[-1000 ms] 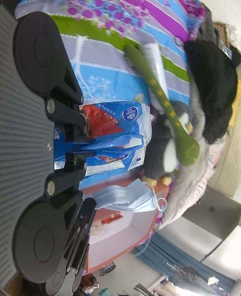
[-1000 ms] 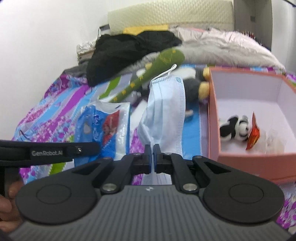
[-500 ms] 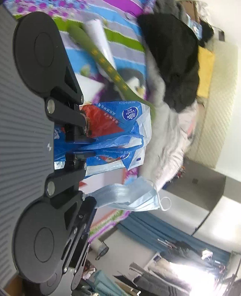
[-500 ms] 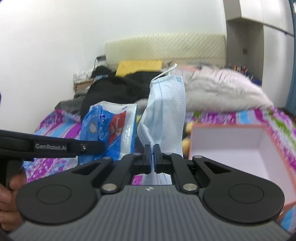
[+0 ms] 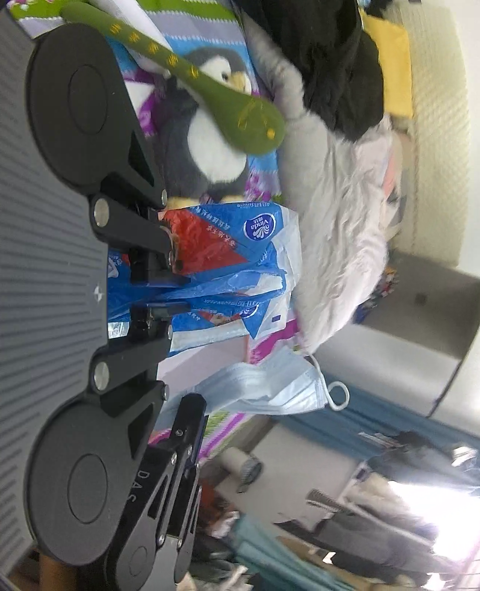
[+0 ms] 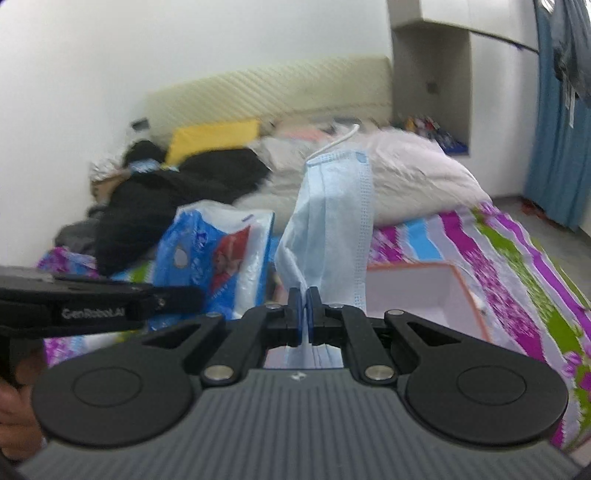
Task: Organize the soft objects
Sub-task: 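Lift the snack bag with the left tool while the right tool carries the mask over the box, then open the left tool over the box while the right tool releases the mask into it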
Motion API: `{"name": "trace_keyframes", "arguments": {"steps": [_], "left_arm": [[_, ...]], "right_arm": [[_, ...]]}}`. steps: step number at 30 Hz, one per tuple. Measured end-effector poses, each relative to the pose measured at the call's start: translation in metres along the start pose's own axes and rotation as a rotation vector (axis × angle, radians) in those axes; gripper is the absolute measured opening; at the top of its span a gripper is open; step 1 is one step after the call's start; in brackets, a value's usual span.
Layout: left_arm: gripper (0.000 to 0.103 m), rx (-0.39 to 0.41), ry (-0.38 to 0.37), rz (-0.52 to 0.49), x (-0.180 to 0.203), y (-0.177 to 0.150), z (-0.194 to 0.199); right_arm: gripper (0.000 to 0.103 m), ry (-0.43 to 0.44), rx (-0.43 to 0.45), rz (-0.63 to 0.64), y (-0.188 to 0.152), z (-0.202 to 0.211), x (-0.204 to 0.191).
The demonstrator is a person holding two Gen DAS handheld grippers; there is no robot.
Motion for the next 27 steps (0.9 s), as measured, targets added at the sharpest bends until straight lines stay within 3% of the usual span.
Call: {"name": "trace_keyframes", "arguments": {"steps": [13, 16, 23, 25, 27], "left_arm": [[0.008, -0.28, -0.003, -0.052, 0.034, -0.022, -0.134], [0.008, -0.333, -0.014, -0.051, 0.035, -0.032, -0.147], [0.009, -0.362, 0.002, -0.065, 0.038, -0.039, -0.159], [0.013, -0.375, 0.01, -0.07, 0.038, -0.04, -0.156], [0.023, -0.371, 0.009, -0.07, 0.038, -0.04, -0.154]], "right_arm": [[0.008, -0.112, -0.255, -0.137, -0.061, -0.069, 0.086], [0.009, -0.119, -0.291, -0.157, -0.076, -0.077, 0.097], [0.01, -0.124, -0.316, -0.182, -0.09, -0.08, 0.108], [0.015, -0.13, -0.321, -0.169, -0.09, -0.08, 0.107], [0.041, -0.127, -0.31, -0.175, -0.09, -0.078, 0.107]]}}
Point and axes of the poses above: each gripper's, at about its wrist camera, not at the fingertips, and z roughly against the way its jaws point, x to its right, y to its top, the point moved 5 cm from there along -z, roughly the way its jaws point, and after that the axes turned 3 degrees about y, right-handed, at the moved point
